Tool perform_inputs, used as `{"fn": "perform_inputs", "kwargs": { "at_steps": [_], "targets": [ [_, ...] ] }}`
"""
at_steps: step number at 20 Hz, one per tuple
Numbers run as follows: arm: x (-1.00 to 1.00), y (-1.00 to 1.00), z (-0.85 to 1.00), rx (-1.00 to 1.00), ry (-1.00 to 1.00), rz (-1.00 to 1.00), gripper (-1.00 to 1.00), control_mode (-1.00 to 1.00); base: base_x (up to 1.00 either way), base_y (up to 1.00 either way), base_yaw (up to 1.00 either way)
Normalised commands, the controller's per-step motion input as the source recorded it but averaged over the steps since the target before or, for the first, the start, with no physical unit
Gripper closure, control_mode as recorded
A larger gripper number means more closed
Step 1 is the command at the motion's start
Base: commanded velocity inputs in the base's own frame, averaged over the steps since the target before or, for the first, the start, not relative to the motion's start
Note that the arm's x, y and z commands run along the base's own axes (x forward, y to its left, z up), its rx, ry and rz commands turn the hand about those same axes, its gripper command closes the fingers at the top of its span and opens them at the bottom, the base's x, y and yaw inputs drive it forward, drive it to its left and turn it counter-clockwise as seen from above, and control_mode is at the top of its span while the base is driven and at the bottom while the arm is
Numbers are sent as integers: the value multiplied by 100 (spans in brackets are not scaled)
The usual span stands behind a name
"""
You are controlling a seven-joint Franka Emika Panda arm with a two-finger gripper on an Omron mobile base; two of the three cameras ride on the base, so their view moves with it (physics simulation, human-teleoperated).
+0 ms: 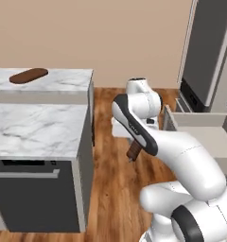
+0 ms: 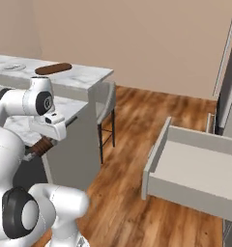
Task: Pick up the knife from the drawer and place it on the cutting board. Then place the meat from the plate to the cutting board.
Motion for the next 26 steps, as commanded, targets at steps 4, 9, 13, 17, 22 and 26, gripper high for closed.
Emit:
{"fn": "perform_inputs", "kwargs": {
  "at_steps": [4, 9, 13, 17, 22, 26],
  "targets": [
    [0, 0, 0, 0, 0, 0, 100, 100, 72, -26, 29],
    [0, 0, 0, 0, 0, 0, 100, 100, 82, 7, 16],
    [0, 0, 0, 0, 0, 0, 100, 100, 75, -62, 6],
    [0, 0, 0, 0, 0, 0, 100, 100, 39, -100, 0],
    [0, 0, 0, 0, 0, 0, 100, 100, 12, -100, 0],
    [0, 0, 0, 0, 0, 0, 100, 100, -4, -75, 0]
  ]
}}
